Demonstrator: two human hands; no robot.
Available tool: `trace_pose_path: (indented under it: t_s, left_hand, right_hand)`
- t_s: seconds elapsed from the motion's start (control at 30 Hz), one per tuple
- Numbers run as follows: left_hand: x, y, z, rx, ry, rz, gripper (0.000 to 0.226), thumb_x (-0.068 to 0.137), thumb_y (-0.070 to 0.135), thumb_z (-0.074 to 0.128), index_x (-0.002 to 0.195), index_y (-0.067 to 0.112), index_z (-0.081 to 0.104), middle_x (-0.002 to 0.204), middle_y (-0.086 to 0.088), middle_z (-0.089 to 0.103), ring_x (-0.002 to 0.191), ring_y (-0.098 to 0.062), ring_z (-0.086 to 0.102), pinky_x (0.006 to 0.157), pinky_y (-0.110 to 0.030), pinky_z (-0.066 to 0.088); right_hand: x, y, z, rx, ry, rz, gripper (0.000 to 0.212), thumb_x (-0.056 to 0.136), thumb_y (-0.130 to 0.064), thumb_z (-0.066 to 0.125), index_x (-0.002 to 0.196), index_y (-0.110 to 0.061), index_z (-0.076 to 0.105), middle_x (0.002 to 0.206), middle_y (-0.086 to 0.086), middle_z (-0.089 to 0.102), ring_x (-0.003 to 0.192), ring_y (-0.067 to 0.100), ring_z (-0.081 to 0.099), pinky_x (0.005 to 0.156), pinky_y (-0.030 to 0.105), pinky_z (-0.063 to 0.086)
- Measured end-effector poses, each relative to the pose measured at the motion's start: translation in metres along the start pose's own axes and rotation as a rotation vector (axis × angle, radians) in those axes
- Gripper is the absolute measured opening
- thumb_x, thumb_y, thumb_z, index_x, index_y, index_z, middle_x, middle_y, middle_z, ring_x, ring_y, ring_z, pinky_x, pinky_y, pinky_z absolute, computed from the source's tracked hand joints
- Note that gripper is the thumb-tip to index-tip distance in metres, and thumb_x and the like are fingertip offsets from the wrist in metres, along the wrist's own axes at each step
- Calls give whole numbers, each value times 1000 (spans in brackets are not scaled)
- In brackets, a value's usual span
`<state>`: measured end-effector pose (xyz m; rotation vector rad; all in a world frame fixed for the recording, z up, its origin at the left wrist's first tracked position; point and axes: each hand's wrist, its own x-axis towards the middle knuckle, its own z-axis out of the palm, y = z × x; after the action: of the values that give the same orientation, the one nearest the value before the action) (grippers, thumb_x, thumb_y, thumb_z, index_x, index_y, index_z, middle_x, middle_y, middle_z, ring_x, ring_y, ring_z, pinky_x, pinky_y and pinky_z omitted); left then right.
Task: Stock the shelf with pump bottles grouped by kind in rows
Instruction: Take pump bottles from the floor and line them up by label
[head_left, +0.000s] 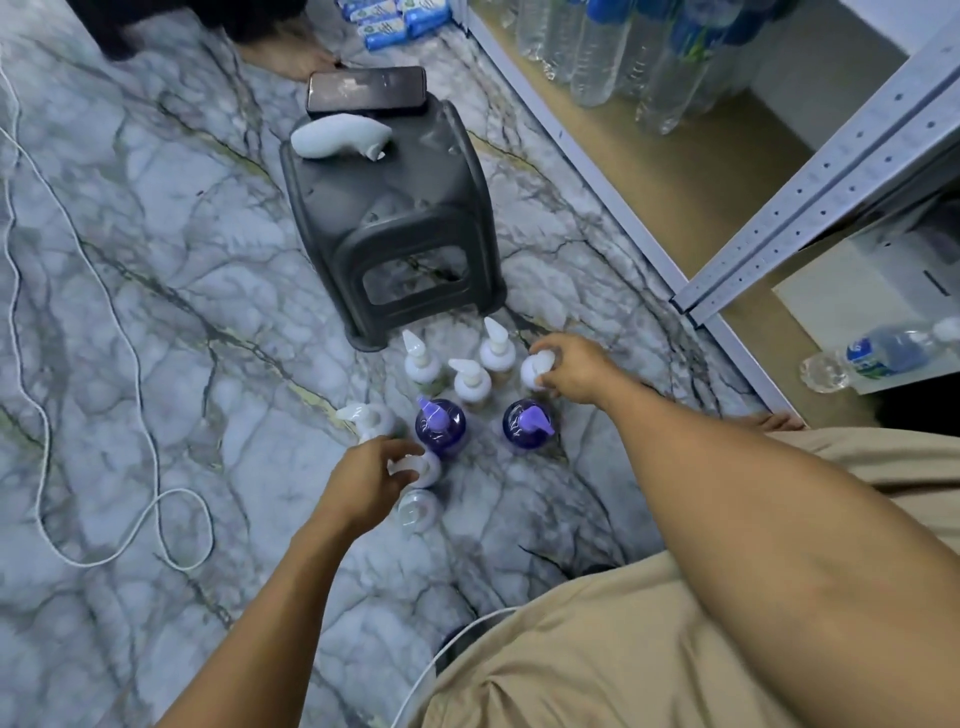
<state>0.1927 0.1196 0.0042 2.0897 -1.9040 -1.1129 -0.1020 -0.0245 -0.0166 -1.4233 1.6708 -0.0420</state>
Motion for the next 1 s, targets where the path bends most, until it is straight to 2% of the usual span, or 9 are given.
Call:
trace_pose_path:
  t_s: [0.1,0.2,0.33,0.43,0.53,0.63,0.8,0.9,1.0]
  left_hand:
    - [0,2,0,-23,-19,-19,24,90,19,70,113,25,74,100,9,69,85,-16,59,73,-26,42]
    - [-2,4,1,-54,-1,-58,22,89,21,69,110,25,75,98,8,72,80,-10,59,68,-21,41]
    - [-13,12,2,-131,24,-113,22,88,26,71,110,27,73,97,10,70,81,-1,58,68,-17,39]
    - [-23,27,-1,-153,50,-100,22,83,24,75,105,25,73,95,8,68,84,-7,61,69,-18,42]
    - [-31,48,-10,-115,78,-22,17,79,17,75,96,24,74,90,8,70,83,-11,63,67,-13,43]
    - [-38,79,-22,-32,80,99,6,77,20,73,82,22,71,78,6,66,75,-12,60,69,-28,50]
    - [-49,143,-45,47,118,241,12,84,27,77,95,29,73,92,14,64,75,-5,60,65,-20,46]
    - [-54,193,-59,60,105,370,16,84,36,77,99,36,72,98,15,64,79,-7,62,68,-24,48]
    - [-57,252,-68,89,103,552,16,85,39,77,99,40,71,96,16,62,76,-2,60,66,-15,40]
  right_hand:
    - [-15,-16,-4,148,-3,57,36,76,1,74,86,-33,69,95,2,64,75,31,73,79,48,61]
    - [-28,-19,-6,242,-12,94,26,82,8,69,86,-17,69,89,7,63,68,31,69,78,45,62]
    - [-43,-17,-10,222,52,97,26,73,0,81,77,-23,71,89,4,66,91,31,70,83,50,60]
    - [-62,-19,-22,153,82,70,25,70,-12,85,79,-29,70,106,2,66,103,26,65,91,40,57]
    - [-85,-22,-44,107,154,39,27,66,-24,87,77,-40,69,108,-2,66,103,25,62,96,46,51]
    - [-116,-25,-74,98,209,-12,22,67,-28,86,74,-40,68,100,-8,64,103,25,61,97,52,48]
    - [-189,-22,-133,100,410,-101,20,64,-39,82,77,-43,66,92,-15,64,97,24,61,92,49,51]
    - [-239,-11,-170,67,504,-123,13,74,-33,78,80,-37,67,93,-14,65,100,23,60,94,47,47]
    - [-289,6,-210,49,618,-138,11,77,-27,71,79,-38,67,90,-17,65,97,20,61,91,47,49]
